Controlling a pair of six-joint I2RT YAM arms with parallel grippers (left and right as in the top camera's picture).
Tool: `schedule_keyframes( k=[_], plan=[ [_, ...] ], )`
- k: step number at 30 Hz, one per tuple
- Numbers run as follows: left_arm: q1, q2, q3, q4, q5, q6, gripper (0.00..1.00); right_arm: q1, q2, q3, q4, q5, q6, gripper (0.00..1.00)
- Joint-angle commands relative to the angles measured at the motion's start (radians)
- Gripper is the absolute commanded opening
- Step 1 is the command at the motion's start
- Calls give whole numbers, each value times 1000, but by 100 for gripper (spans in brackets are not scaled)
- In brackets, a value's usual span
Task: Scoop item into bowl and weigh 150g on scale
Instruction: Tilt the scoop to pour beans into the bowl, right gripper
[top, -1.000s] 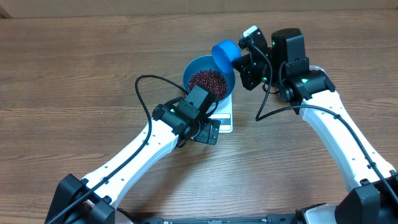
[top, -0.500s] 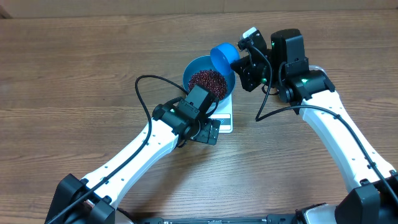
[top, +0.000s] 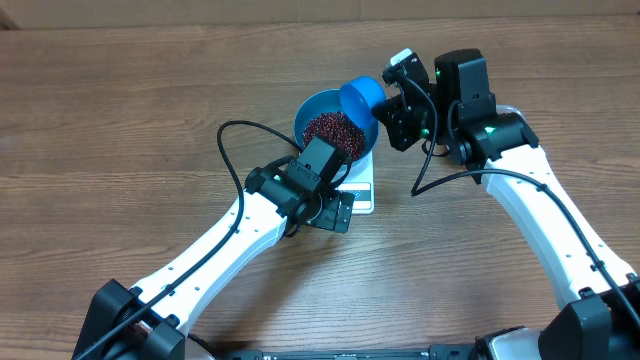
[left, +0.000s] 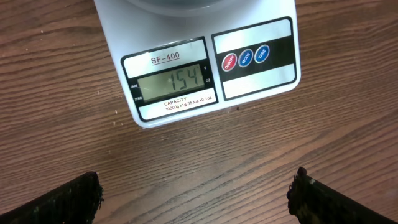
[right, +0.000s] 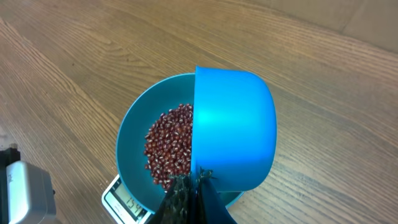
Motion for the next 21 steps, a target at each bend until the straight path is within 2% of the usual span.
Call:
schedule_keyframes(
  k=[1, 9, 17, 21],
  plan=[
    [0, 7, -6, 4, 8, 19, 99, -4, -20, 30, 22, -9, 1, 3],
    [0, 7, -6, 4, 8, 18, 99, -1, -6, 30, 60, -9, -7, 3],
    [0, 7, -6, 4, 8, 18, 99, 34, -6, 30, 42, -50, -166, 3],
    [0, 7, -6, 4, 8, 18, 100, 66, -6, 30, -2, -48, -303, 3]
  ],
)
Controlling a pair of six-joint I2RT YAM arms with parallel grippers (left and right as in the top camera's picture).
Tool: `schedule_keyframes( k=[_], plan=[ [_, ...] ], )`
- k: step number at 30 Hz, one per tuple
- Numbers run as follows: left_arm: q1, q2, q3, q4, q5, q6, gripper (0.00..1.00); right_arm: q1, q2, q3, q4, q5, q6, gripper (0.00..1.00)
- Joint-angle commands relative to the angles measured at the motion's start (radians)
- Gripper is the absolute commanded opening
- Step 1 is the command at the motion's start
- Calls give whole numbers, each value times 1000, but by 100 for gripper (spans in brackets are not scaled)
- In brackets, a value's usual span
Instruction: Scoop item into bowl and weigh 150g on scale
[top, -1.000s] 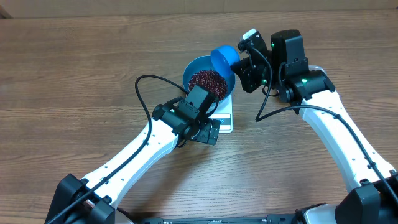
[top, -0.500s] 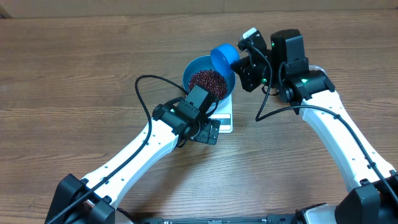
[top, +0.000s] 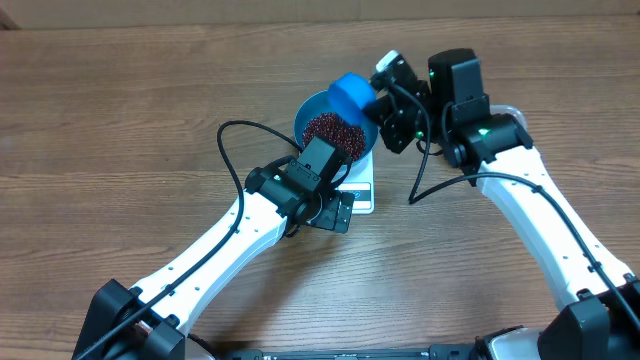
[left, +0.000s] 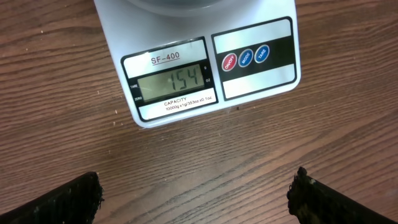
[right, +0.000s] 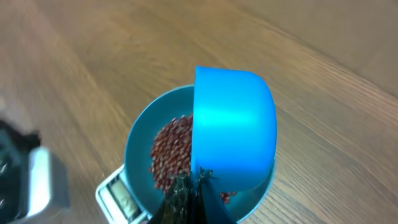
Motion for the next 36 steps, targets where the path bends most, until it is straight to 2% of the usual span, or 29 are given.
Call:
schedule_keyframes(
  k=[1, 9, 26, 32, 36],
  plan=[
    [0, 7, -6, 3, 8, 19, 99, 31, -4, 30, -17, -11, -148, 3],
    [0, 7, -6, 3, 8, 19, 100, 49, 35, 30, -21, 61, -223, 3],
    [0, 7, -6, 3, 8, 18, 100, 60, 194, 30, 41, 61, -227, 3],
    [0, 7, -6, 3, 8, 19, 100, 64, 201, 30, 20, 24, -214, 3],
    [0, 7, -6, 3, 8, 19, 100, 63, 201, 30, 9, 1, -138, 3]
  ],
)
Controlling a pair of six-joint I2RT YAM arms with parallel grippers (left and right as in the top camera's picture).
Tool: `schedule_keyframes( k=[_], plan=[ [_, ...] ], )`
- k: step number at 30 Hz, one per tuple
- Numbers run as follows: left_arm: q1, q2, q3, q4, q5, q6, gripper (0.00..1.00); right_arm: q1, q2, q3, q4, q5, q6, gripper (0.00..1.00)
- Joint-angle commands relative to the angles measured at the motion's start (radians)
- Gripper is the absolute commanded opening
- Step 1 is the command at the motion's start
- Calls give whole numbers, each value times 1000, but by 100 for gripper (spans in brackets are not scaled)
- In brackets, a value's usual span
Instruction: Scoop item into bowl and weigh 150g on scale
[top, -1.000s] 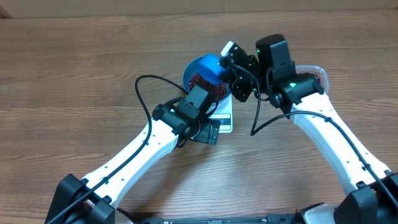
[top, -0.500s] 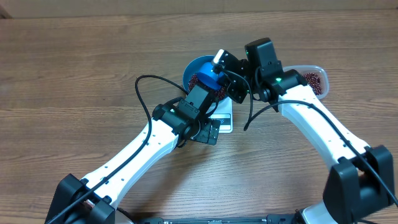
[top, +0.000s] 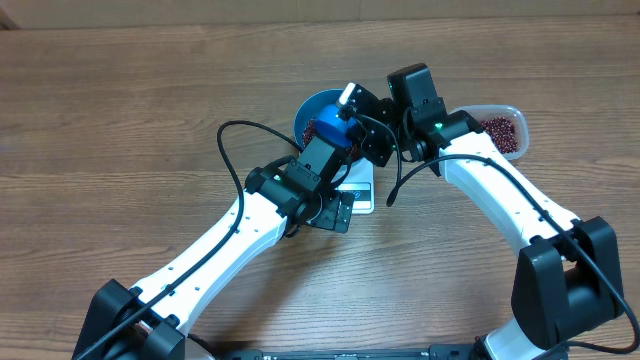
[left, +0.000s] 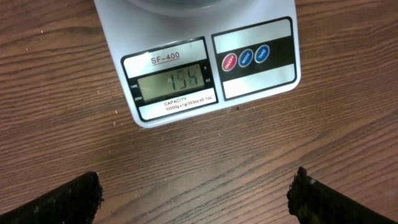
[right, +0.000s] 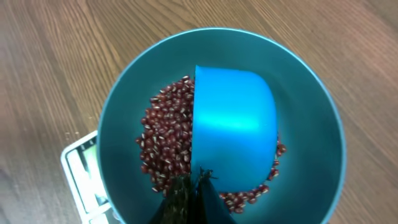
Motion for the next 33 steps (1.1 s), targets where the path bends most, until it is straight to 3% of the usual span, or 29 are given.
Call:
schedule_keyframes(
  k=[1, 9, 19, 25, 33],
  plan=[
    [0, 7, -6, 4, 8, 18, 100, 8, 10, 30, -15, -33, 58, 3],
    [0, 7, -6, 4, 8, 19, 100, 8, 10, 30, -82, -33, 59, 3],
    [0, 7, -6, 4, 8, 19, 100, 8, 9, 30, -18, -44, 301, 4],
    [0, 7, -6, 4, 8, 19, 100, 8, 9, 31, 3, -192, 325, 3],
    [0, 7, -6, 4, 8, 18, 99, 4, 9, 31, 4, -220, 425, 3]
  ],
)
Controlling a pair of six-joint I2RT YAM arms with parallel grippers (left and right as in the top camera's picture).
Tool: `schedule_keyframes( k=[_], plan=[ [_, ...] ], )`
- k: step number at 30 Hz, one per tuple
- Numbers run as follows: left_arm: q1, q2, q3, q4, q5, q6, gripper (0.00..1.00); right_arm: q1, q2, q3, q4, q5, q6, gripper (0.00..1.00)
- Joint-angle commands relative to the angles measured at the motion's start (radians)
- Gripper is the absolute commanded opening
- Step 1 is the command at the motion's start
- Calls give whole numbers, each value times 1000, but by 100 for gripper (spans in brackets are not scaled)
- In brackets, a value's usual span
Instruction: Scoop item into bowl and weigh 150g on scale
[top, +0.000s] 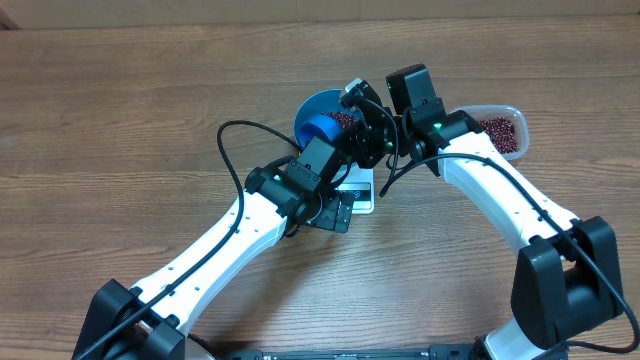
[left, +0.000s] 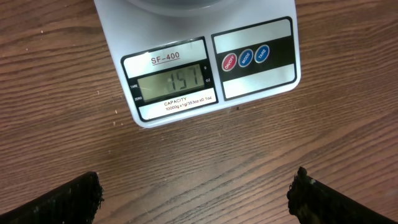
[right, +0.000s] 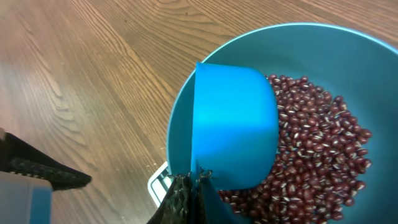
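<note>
A teal bowl (right: 348, 74) of red beans (right: 317, 155) stands on the white scale (left: 199, 68), whose display (left: 173, 79) reads 157. My right gripper (right: 193, 180) is shut on the handle of a blue scoop (right: 233, 124), which sits inside the bowl at its left side, its back toward the camera. In the overhead view the scoop (top: 322, 127) lies over the bowl's left half. My left gripper (left: 196, 193) hangs open above bare table in front of the scale, holding nothing.
A clear tub of red beans (top: 497, 128) sits at the back right, behind my right arm. A black cable (top: 228, 150) loops over the table left of the left arm. Wooden table (top: 120, 110) surrounds the scale.
The scoop has shifted from the bowl's middle to its left side. The scale reading went from 154 to 157. The left gripper has not moved.
The right gripper held the scoop above the bowl's right rim with the scale at 154. It then stood over the bowl, later low inside it on the beans. Now it sits at the bowl's left side and the scale shows 157.
</note>
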Motion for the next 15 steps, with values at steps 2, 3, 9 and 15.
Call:
schedule_keyframes(
  k=[2, 3, 9, 15],
  plan=[
    [0, 7, -6, 3, 8, 19, 100, -6, 8, 29, 15, -68, 48, 3],
    [0, 7, -6, 3, 8, 19, 100, -10, 8, 29, 17, -76, 52, 3],
    [0, 7, -6, 3, 8, 19, 100, -57, 7, 29, 63, -111, 130, 4],
    [0, 7, -6, 3, 8, 19, 100, -111, 7, 29, 89, -228, 130, 3]
  ],
)
